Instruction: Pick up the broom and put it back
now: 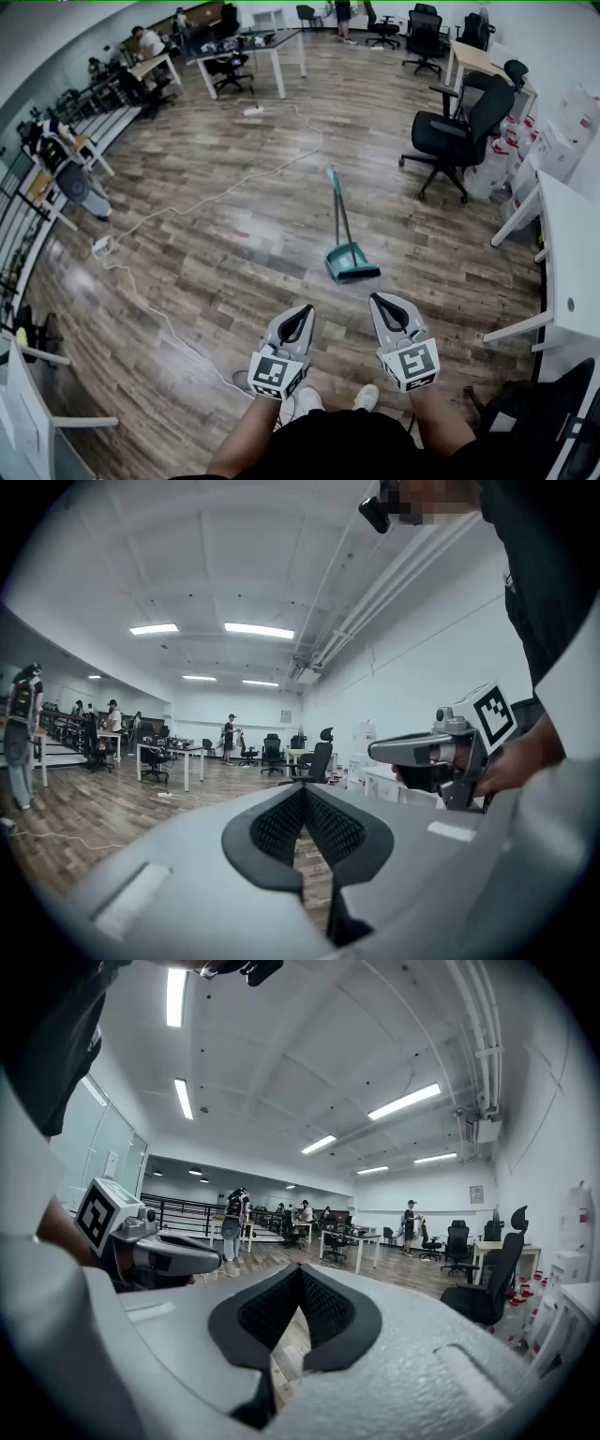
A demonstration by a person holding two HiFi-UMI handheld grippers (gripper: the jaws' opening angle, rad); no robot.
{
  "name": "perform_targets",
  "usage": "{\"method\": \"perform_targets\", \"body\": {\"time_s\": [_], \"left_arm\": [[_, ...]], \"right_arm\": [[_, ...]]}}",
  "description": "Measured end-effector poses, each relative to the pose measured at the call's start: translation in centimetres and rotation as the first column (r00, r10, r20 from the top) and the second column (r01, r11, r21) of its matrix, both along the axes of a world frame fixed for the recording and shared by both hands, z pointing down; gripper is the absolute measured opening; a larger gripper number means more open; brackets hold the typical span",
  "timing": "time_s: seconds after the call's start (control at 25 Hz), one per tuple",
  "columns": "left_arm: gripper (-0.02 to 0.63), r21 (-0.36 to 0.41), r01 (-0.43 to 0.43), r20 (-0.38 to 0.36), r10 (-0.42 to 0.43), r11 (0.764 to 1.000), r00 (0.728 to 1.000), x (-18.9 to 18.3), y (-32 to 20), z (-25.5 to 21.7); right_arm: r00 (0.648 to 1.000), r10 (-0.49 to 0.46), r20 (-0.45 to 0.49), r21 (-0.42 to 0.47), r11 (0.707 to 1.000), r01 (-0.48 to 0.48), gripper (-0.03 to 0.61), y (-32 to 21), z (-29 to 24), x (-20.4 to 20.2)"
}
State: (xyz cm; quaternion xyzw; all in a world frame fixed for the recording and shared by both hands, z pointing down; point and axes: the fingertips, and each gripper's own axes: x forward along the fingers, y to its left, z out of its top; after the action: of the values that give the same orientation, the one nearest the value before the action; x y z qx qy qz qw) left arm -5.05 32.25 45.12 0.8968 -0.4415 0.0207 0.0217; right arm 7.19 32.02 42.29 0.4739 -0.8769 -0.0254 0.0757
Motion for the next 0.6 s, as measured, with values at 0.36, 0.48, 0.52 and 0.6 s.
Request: {"method": "perform_targets", "body": {"time_s": [0.36,0.48,0.52,0.6], "left_arm": [[0.015,-0.001,-0.006,-0.005,0.006,1.000,1.000,-0.4,0.3,0.4],[0.015,-0.004,-0.021,-0.012,0.021,1.000,1.000,-0.9,0.2,0.5],[0.017,-0.003,-0.029,-0.012,0.029,1.000,0.999,-1.1,0.2,0.5],[0.017,0.003,-0.047,-0.013,0.047,0.999,0.999,-1.8,0.3,0.5]], "right_arm": [[1.000,0.005,-0.010,-0.012,1.000,-0.005,0.002,0.4,0.5,-0.6],[1.000,0.021,0.014,-0.017,1.000,-0.021,0.002,0.7,0.6,-1.1],[0.999,0.029,0.028,-0.019,0.999,-0.028,0.002,0.8,0.6,-1.3],[0.998,0.053,0.043,-0.024,0.998,-0.052,0.003,0.9,0.7,-1.8]]}}
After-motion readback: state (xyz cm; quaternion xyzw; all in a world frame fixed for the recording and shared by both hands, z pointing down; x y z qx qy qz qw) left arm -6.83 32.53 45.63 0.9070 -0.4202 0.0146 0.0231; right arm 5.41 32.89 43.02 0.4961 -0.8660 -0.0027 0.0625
